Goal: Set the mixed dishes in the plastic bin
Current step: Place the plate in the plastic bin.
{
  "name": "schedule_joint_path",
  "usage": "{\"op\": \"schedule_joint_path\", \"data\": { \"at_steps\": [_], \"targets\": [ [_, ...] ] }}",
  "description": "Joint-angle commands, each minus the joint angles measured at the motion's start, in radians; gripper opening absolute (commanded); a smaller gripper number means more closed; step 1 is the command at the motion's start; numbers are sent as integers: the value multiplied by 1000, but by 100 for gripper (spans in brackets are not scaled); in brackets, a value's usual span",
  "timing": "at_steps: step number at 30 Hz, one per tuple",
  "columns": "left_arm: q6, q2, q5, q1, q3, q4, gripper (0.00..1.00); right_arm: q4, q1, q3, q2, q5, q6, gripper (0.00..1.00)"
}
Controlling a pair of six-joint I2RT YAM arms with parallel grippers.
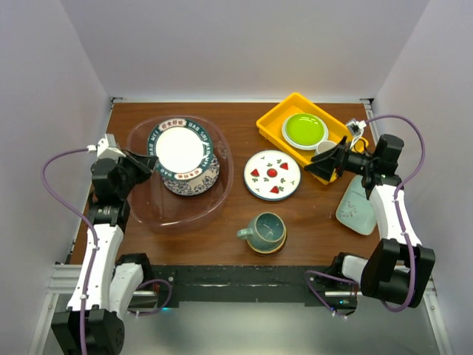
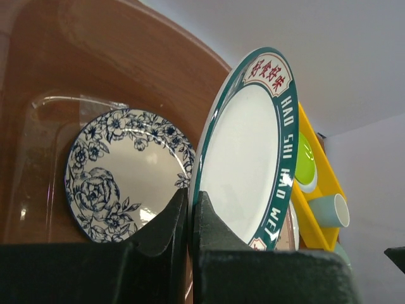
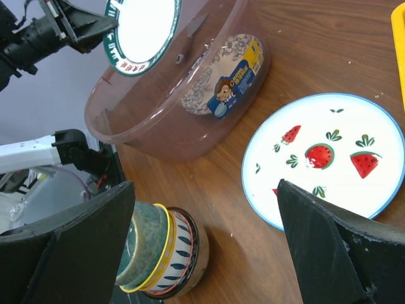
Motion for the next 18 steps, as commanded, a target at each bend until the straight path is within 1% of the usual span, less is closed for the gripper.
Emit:
{"op": "schedule_joint_path", "data": {
  "at_steps": [1, 9, 18],
  "targets": [
    [-65, -20, 113, 50, -21, 149, 0, -1, -3, 41, 3, 12, -24, 98],
    [-62, -20, 137, 76, -63, 157, 0, -3, -3, 41, 9, 15, -27, 98],
    [-63, -10, 154, 81, -89, 171, 0, -4, -3, 41, 13, 19, -28, 98]
  ]
}}
